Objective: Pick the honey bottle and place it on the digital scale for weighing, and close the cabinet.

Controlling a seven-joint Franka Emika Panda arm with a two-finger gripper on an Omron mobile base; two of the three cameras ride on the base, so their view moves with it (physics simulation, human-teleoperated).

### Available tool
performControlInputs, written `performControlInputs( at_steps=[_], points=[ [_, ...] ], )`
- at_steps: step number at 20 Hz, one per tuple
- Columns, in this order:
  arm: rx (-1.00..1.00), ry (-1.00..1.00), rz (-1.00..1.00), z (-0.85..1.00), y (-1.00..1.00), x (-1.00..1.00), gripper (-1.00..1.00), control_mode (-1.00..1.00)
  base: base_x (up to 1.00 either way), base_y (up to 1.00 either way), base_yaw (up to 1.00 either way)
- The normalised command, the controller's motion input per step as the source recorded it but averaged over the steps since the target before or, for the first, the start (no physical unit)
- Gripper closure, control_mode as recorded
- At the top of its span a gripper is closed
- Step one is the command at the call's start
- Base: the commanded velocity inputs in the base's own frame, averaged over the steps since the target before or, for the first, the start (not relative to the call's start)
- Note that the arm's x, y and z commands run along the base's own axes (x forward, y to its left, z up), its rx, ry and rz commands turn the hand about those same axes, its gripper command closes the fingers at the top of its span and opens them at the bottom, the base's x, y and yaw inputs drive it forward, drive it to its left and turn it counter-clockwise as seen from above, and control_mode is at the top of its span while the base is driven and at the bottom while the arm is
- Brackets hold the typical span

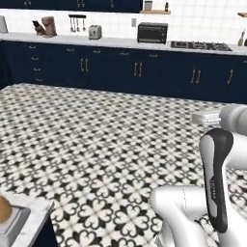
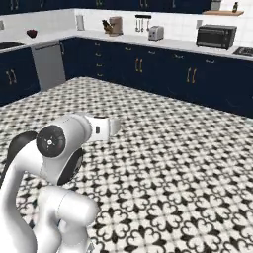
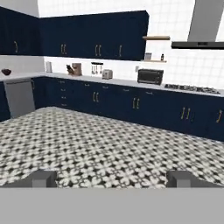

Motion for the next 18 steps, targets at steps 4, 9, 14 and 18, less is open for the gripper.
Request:
performControlInputs(
  at_steps=[4, 9, 14, 18],
  points=[
    [0.0, 0.0, 0.0, 0.0, 0.0, 0.0, -1.0, 1.0, 0.0, 0.0, -0.96],
    [0.0, 0.0, 0.0, 0.0, 0.0, 0.0, -1.0, 1.0, 0.0, 0.0, -0.96],
    [0.0, 0.0, 0.0, 0.0, 0.0, 0.0, -1.0, 1.0, 0.0, 0.0, -0.95],
    [0.0, 0.0, 0.0, 0.0, 0.0, 0.0, -1.0, 1.0, 0.0, 0.0, -0.95]
  ],
)
